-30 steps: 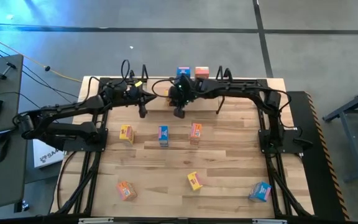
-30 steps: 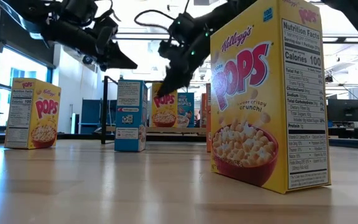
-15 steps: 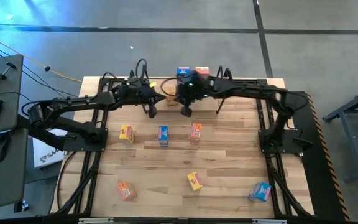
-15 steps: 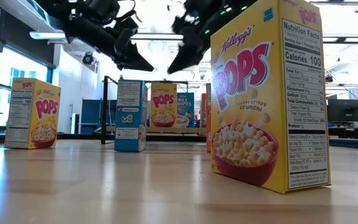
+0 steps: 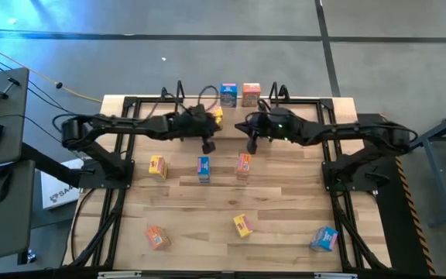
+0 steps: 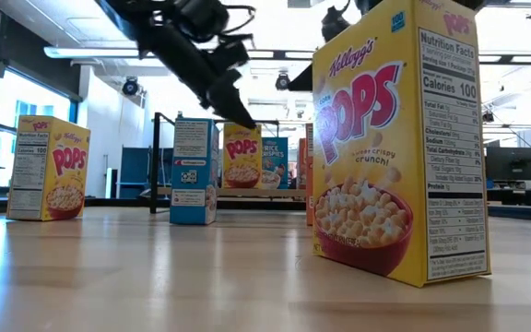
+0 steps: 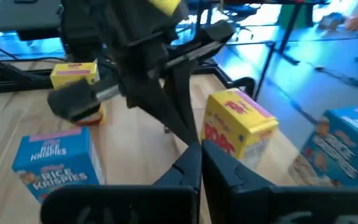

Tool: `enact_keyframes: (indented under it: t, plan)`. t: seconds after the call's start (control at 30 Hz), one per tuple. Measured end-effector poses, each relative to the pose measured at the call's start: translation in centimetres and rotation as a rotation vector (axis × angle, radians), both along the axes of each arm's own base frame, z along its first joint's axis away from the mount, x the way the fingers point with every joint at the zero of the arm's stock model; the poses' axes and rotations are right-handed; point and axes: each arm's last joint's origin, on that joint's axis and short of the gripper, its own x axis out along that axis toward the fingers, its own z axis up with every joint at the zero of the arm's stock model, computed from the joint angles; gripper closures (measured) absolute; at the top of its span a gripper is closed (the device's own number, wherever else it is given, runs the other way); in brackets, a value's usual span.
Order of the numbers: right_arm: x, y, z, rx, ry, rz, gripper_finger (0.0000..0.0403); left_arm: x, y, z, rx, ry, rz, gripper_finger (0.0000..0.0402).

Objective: Stack cereal on shelf
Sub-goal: Put the top right yellow cereal box on the shelf

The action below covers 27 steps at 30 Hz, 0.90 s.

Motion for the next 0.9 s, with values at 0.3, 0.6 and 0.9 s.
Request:
enact_keyframes:
  t: [0.3,0.6,0.9]
  plan:
    - [-1.6,1.5,-1.0,-0.014,-0.02,-0.016,0.0403,1.4,0.3,-0.8,0.125,0.07,0.209,0.0401]
    - [-1.6,2.4,-1.7,-0.007,0.003,-0.001,0.0403,1.1,0.8,-1.0,0.065,0.046,0.279,0.0401]
    - [-1.5,2.9,-1.7,0.011,0.003,0.015,0.0403,1.0,0.7,-1.6,0.027,0.044,0.309,0.0401]
